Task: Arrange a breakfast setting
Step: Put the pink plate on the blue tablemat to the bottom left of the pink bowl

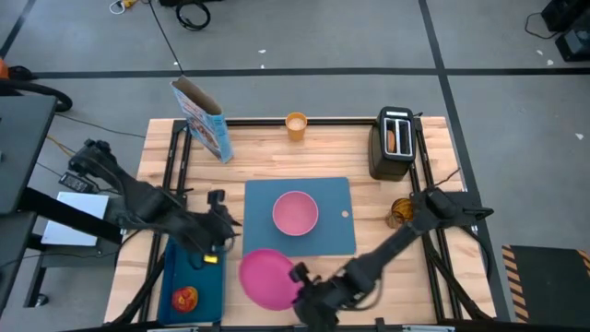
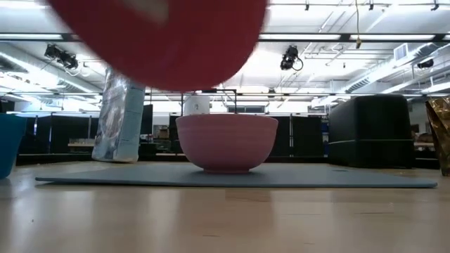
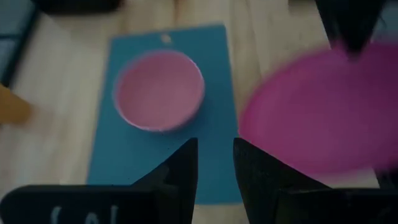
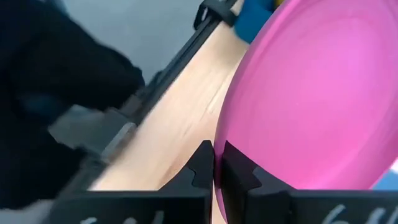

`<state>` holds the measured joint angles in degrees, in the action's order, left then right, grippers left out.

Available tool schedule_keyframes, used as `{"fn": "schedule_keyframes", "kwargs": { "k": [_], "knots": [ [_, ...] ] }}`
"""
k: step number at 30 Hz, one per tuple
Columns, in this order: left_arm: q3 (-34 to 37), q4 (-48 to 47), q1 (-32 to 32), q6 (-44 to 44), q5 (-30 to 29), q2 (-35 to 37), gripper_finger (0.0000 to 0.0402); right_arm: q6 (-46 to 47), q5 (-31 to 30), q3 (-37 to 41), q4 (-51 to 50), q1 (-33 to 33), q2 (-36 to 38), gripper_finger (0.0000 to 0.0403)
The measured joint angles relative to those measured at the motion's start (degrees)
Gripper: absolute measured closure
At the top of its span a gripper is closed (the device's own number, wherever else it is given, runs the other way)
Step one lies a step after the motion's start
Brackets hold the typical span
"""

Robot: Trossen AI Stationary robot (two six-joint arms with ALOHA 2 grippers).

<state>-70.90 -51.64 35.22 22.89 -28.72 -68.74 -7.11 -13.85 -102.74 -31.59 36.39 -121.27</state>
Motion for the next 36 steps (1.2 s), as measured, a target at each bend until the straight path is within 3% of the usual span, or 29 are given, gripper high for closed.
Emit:
{"fn": "schedule_keyframes", "kwargs": {
  "k": [6,16,21,25,32,36],
  "knots": [
    [-0.9,-0.2,-0.1,-0.2,-5.9,3.3,0.0292,-12.5,1.5,-0.1,1.1,-6.1,-3.9,0.0387],
    [-0.9,-0.1,-0.1,-3.7,-7.5,3.5,0.0292,-23.4,5.4,0.3,-0.2,-13.2,-5.9,0.0387],
    [-0.9,-0.1,-0.1,-4.1,-7.7,3.5,0.0292,-21.1,0.3,0.3,-5.7,-14.3,-5.8,0.0387],
    [-0.9,0.1,-0.1,-4.1,-7.7,3.5,0.0292,-19.9,0.2,0.3,-7.9,-14.5,-5.3,0.0387],
    [-0.9,0.3,-0.1,-4.1,-7.7,3.5,0.0292,-23.9,1.9,0.3,-7.3,-15.8,-5.3,0.0387],
    [-0.9,0.3,-0.1,-4.2,-7.7,3.5,0.0292,-24.0,6.7,0.3,-10.0,-17.4,-5.3,0.0387]
  ]
}}
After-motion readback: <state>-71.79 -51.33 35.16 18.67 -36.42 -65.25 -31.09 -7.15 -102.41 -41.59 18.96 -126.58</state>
